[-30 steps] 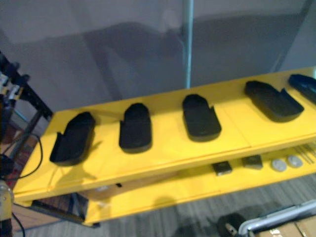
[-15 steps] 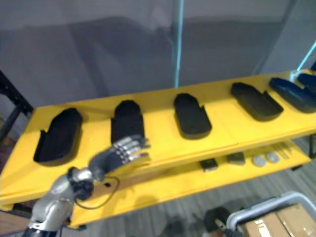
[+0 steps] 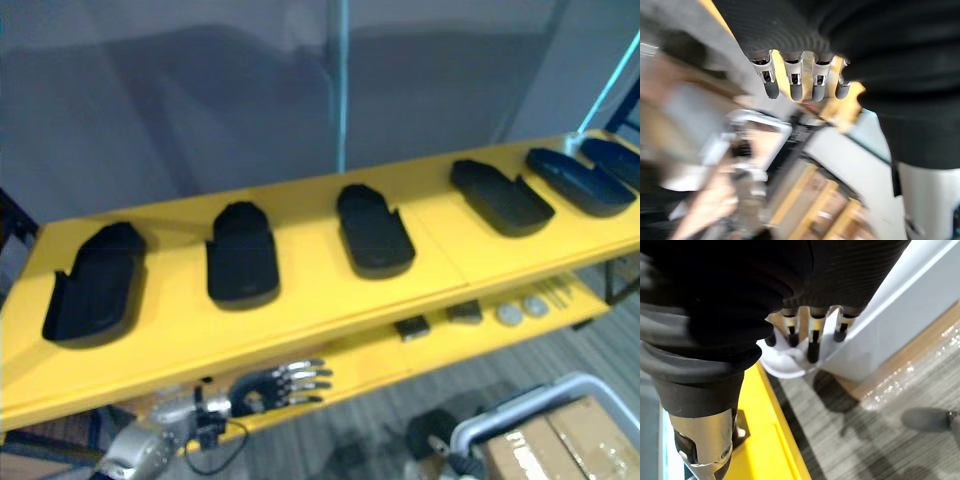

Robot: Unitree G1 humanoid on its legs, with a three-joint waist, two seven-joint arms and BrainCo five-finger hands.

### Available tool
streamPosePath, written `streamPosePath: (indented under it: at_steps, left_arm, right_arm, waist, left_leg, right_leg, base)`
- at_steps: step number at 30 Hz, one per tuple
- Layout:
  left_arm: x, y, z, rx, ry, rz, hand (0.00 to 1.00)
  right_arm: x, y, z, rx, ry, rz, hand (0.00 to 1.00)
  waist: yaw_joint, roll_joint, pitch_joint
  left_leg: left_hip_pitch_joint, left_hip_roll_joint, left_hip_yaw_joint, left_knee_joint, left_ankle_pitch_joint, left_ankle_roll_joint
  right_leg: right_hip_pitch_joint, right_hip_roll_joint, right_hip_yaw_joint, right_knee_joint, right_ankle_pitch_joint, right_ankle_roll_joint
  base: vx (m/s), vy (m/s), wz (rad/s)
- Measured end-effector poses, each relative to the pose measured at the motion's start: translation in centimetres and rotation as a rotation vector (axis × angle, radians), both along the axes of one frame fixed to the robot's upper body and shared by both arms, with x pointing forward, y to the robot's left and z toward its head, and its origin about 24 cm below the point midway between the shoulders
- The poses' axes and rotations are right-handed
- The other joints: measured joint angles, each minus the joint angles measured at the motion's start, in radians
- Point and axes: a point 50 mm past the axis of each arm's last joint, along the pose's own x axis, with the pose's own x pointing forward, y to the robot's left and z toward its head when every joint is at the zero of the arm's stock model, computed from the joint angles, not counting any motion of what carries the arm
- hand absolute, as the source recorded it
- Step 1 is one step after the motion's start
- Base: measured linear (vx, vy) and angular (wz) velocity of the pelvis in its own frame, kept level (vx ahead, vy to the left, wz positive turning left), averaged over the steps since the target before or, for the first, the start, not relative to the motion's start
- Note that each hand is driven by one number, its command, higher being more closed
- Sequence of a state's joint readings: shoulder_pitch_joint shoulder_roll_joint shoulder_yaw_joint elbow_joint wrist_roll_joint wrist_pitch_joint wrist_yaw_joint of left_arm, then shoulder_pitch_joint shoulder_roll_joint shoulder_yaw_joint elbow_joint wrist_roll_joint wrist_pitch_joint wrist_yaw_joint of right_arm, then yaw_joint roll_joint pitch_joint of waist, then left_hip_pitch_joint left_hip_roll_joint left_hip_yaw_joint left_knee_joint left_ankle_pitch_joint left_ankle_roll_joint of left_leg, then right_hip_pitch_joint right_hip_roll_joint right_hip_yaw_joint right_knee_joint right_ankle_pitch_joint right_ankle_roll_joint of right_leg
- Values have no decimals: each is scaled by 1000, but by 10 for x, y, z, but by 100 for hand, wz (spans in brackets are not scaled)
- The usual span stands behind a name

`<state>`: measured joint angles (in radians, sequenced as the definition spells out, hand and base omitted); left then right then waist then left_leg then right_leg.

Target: Walk over and take plastic housings, then place them on the shelf

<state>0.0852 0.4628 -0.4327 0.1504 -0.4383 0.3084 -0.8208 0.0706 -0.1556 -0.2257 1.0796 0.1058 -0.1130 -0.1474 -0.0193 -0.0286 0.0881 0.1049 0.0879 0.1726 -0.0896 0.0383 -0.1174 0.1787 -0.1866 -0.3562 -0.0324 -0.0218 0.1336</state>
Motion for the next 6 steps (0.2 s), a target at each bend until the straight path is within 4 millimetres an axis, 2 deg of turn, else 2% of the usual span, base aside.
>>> streamPosePath:
  at_steps: [2,6]
  left_arm:
    - [-13,8,-17,73,84,26,0]
    - [-43,32,-64,230,315,290,0]
  right_arm:
    - [1,0,0,-2,6,15,0]
    - [0,1,-1,4,13,15,0]
  waist:
    - [-3,-3,1]
    - [-2,-12,5]
  left_leg:
    - [0,0,1,0,0,0]
    - [13,-3,0,0,0,0]
  right_leg:
    - [1,0,0,-3,1,1]
    - [20,-1,-2,-10,1,2]
  base:
    - [0,0,0]
    - [0,0,0]
